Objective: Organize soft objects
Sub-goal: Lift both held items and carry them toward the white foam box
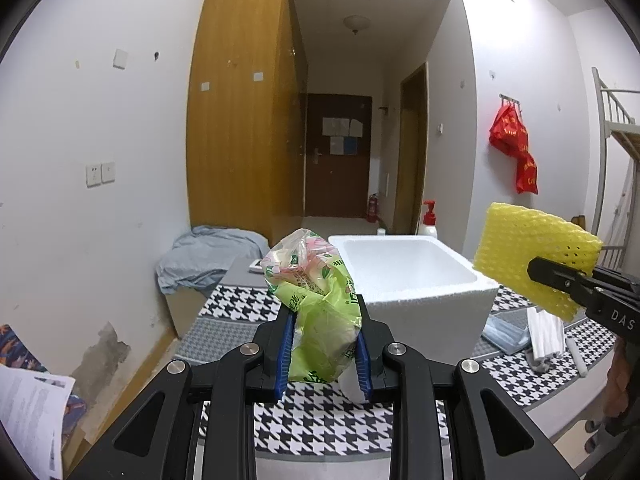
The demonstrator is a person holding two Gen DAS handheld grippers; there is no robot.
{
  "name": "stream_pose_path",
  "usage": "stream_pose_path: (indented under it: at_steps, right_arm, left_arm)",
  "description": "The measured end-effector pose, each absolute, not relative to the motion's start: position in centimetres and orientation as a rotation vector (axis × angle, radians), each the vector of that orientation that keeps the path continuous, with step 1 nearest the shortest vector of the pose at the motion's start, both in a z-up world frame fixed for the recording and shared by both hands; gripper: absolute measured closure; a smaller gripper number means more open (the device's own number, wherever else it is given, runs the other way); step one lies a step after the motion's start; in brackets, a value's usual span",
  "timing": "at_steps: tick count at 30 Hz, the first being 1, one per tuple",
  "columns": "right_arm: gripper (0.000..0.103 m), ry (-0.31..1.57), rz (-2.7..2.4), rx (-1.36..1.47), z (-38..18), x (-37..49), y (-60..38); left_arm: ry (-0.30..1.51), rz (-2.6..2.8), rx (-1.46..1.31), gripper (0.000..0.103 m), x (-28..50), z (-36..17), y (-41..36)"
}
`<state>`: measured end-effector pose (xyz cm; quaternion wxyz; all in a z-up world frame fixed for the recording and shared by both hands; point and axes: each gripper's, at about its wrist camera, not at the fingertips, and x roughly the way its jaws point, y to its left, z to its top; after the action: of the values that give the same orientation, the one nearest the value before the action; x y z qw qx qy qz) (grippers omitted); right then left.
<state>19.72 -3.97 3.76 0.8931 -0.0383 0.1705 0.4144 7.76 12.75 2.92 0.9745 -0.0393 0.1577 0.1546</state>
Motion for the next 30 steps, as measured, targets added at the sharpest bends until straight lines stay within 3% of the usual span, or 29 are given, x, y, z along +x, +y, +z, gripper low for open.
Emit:
stream_pose_path:
  at_steps: [30]
  right_arm:
    - [0.091, 0.395, 0.933, -0.101, 4.4, 25.7, 2.6]
  left_arm:
    - [0.331, 0.396, -0.095, 0.075, 10.2, 2.4, 17.2]
